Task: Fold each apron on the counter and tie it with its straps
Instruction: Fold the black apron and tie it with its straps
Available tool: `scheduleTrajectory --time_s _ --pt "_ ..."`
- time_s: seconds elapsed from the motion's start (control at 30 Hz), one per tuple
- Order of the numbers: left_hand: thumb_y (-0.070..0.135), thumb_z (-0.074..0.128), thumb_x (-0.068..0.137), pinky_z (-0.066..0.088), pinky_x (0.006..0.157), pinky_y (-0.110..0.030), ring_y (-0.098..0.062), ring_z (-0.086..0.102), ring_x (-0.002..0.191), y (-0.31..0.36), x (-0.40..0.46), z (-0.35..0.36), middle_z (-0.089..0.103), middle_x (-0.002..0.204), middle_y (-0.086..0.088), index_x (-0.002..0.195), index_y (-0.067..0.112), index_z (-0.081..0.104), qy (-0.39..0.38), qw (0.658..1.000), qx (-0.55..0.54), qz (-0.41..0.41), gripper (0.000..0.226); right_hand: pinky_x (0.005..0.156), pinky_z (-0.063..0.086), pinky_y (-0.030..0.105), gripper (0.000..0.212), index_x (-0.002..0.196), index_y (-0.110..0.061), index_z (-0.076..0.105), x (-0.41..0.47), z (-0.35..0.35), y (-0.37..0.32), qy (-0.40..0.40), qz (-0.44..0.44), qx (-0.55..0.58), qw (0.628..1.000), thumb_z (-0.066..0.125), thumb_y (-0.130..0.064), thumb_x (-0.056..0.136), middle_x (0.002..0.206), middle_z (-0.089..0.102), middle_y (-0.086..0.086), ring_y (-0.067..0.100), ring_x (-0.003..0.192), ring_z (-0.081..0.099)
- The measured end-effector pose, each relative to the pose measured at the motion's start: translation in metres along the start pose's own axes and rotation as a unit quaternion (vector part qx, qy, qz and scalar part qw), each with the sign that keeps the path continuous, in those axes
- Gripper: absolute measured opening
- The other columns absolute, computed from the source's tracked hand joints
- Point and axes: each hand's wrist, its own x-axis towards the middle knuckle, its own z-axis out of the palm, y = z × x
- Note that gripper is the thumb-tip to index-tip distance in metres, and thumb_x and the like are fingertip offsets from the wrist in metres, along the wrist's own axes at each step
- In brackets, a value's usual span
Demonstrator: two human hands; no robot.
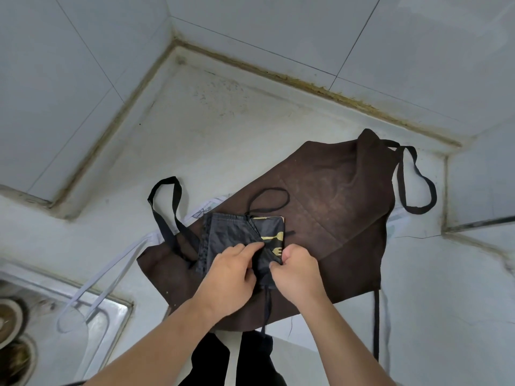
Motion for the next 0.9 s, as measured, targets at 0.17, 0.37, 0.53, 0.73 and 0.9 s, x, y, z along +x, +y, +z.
scheduleTrajectory --time_s 0.17,0.37,0.53,0.73,0.9 --pt "0.042 0.052 0.105 0.043 0.102 -0.028 -0.001 0.056 0.105 0.010 0.013 -0.016 0.058 0.107 0.015 0.148 0.050 0.047 -0.008 0.976 -0.176 -0.131 0.044 0.060 0.044 0.027 0.021 0.085 -0.023 0.044 -0.025 0.009 -0.015 0.042 -0.102 0.074 0.991 0.060 -0.018 0.097 0.084 0.055 -0.005 0.009 0.071 0.054" --pt "0.063 0.053 0.099 0.049 0.091 -0.025 -0.001 0.065 0.102 0.010 0.025 -0.038 0.070 0.111 0.017 0.123 0.048 0.059 -0.015 0.944 -0.265 -0.197 0.029 0.068 0.049 0.018 0.036 0.124 -0.033 0.044 -0.044 0.039 -0.025 0.043 -0.205 -0.002 0.978 0.063 -0.023 0.096 0.115 0.044 -0.017 0.006 0.091 0.056" --pt "0.028 0.053 0.107 0.052 0.098 -0.037 -0.009 0.066 0.103 -0.002 0.029 -0.035 0.072 0.107 0.013 0.113 0.034 0.064 0.037 0.942 -0.247 -0.223 0.014 0.089 0.052 0.018 0.046 0.132 -0.031 0.043 -0.051 0.055 -0.019 0.034 -0.252 -0.066 0.965 0.067 -0.019 0.095 0.131 0.040 -0.016 0.005 0.120 0.047" --pt "0.013 0.058 0.104 0.043 0.086 -0.014 -0.003 0.062 0.108 -0.012 0.021 -0.037 0.069 0.116 0.015 0.128 0.027 0.061 0.118 0.938 -0.253 -0.204 0.027 0.094 0.056 0.025 0.054 0.144 -0.026 0.048 -0.055 0.064 -0.021 0.046 -0.291 -0.118 0.948 0.067 -0.018 0.094 0.135 0.048 -0.006 0.013 0.122 0.049" --pt "0.025 0.056 0.107 0.043 0.085 -0.012 0.006 0.060 0.097 -0.016 0.024 -0.039 0.070 0.109 0.016 0.121 0.028 0.065 0.126 0.944 -0.228 -0.200 0.017 0.088 0.053 0.023 0.050 0.140 -0.027 0.048 -0.052 0.062 -0.026 0.031 -0.283 -0.125 0.951 0.065 -0.017 0.095 0.132 0.048 -0.006 0.013 0.121 0.049"
